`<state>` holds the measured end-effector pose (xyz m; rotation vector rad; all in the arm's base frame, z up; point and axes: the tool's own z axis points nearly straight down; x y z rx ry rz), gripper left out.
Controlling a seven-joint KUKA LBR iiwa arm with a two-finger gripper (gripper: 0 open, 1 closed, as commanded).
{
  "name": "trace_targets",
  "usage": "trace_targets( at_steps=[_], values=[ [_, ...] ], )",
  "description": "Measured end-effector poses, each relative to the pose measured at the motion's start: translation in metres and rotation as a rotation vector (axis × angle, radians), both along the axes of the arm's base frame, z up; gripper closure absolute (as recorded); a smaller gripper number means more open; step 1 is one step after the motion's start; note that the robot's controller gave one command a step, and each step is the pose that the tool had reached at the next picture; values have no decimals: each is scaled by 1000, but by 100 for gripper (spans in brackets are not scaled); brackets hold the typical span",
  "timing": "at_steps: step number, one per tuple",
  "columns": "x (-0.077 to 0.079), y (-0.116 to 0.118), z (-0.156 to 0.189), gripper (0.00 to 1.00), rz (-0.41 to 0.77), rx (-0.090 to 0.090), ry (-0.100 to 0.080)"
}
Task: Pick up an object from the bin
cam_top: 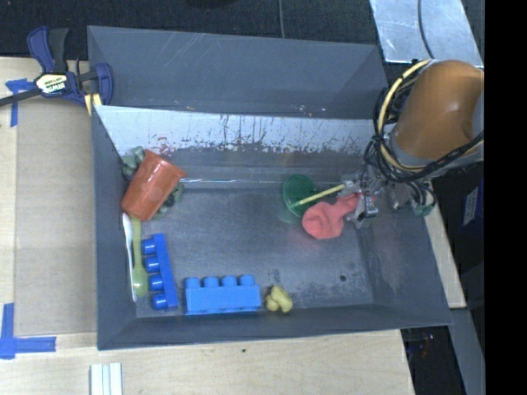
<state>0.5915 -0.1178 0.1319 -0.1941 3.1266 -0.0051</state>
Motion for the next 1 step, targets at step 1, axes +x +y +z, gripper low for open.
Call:
trace_targets(
  at_steps=[1],
  values=[
    [-38, 14, 74, 100, -1, 1, 6]
  ],
)
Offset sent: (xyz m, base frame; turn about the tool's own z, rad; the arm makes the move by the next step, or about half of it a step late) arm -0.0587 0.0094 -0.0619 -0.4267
